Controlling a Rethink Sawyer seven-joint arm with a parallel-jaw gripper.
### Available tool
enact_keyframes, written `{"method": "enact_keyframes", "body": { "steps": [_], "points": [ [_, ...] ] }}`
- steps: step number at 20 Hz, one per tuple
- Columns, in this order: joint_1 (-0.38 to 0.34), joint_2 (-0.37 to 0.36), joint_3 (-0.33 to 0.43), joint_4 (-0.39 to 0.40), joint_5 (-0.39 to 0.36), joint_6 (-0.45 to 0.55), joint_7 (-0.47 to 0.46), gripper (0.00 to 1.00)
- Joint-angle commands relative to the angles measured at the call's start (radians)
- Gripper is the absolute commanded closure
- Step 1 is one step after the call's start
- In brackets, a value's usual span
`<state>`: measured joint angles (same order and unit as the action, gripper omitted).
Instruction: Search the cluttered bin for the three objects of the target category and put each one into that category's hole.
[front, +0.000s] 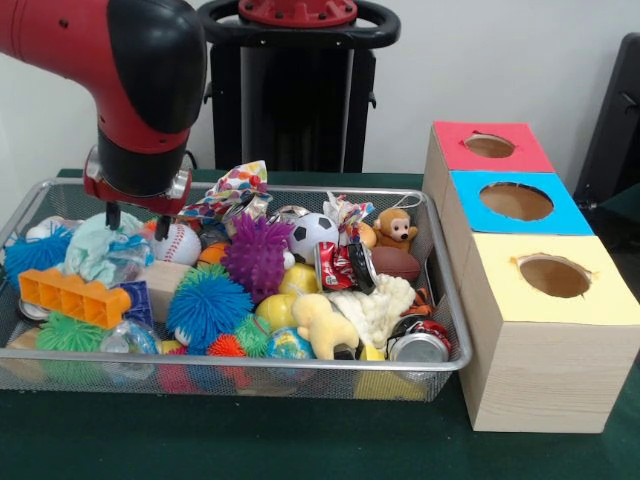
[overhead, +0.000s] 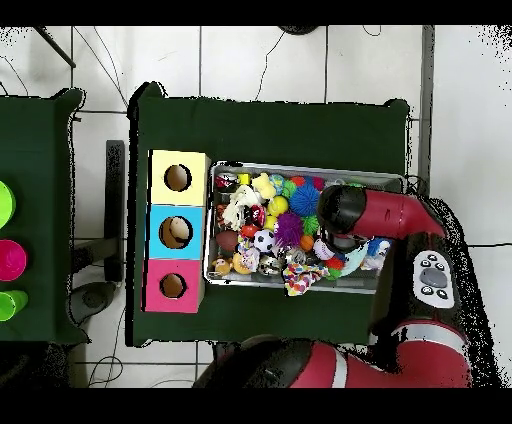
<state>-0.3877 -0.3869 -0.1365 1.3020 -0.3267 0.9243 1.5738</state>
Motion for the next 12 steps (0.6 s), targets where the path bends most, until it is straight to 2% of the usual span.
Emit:
{"method": "enact_keyframes", "body": {
  "steps": [1, 7, 12],
  "points": [
    [0.024, 0.052, 0.014, -0.034, -0.056, -0.094, 0.114, 0.0],
    [0.03, 0.067, 0.013, -0.031, -0.035, -0.132, 0.143, 0.0],
    [0.029, 0.07, 0.02, -0.032, -0.014, -0.121, 0.138, 0.0]
  ]
}}
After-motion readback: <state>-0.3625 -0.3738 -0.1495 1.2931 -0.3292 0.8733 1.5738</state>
